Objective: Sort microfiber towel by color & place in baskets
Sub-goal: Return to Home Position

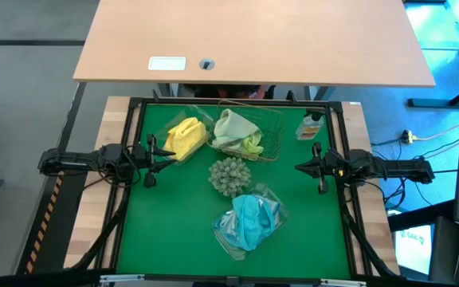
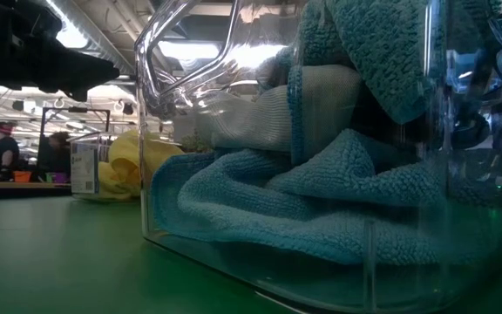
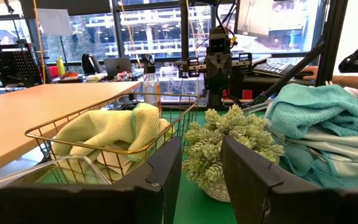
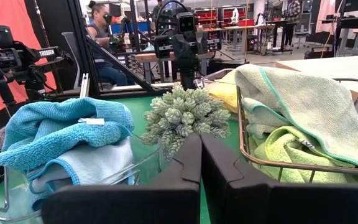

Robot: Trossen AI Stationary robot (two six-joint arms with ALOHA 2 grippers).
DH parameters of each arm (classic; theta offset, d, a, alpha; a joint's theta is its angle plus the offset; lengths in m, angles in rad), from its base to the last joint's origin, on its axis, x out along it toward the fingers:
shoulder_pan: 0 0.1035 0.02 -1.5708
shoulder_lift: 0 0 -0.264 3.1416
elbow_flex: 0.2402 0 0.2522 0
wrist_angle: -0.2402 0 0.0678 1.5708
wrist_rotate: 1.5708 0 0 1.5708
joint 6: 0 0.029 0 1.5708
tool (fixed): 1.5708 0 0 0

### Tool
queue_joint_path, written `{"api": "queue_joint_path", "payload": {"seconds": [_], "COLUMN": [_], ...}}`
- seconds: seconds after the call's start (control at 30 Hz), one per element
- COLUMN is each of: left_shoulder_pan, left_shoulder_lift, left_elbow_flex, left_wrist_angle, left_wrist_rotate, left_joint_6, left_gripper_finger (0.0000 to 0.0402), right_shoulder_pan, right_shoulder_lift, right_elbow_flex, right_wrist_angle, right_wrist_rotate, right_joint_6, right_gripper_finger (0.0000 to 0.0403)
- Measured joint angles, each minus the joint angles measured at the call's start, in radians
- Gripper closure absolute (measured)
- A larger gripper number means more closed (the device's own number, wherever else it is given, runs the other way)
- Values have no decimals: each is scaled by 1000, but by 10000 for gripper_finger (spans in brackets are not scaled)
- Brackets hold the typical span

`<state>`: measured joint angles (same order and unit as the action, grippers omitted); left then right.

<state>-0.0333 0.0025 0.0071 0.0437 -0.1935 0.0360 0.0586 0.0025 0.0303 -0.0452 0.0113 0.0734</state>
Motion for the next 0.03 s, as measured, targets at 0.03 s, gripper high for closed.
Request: {"api": "queue_joint_path", "payload": {"seconds": [0.03], "left_shoulder_pan": [0], "left_shoulder_lift": [0], "left_elbow_flex": [0], "left_wrist_angle": [0], "left_wrist_rotate": [0], "left_joint_6": [0], "left_gripper_finger": [292], "right_shoulder_pan": [0], "right_shoulder_lift": [0], "right_elbow_flex": [0], "right_wrist_angle": [0], "right_wrist_rotate": [0], "right_joint_6": [0], "right_gripper_finger": [402]}}
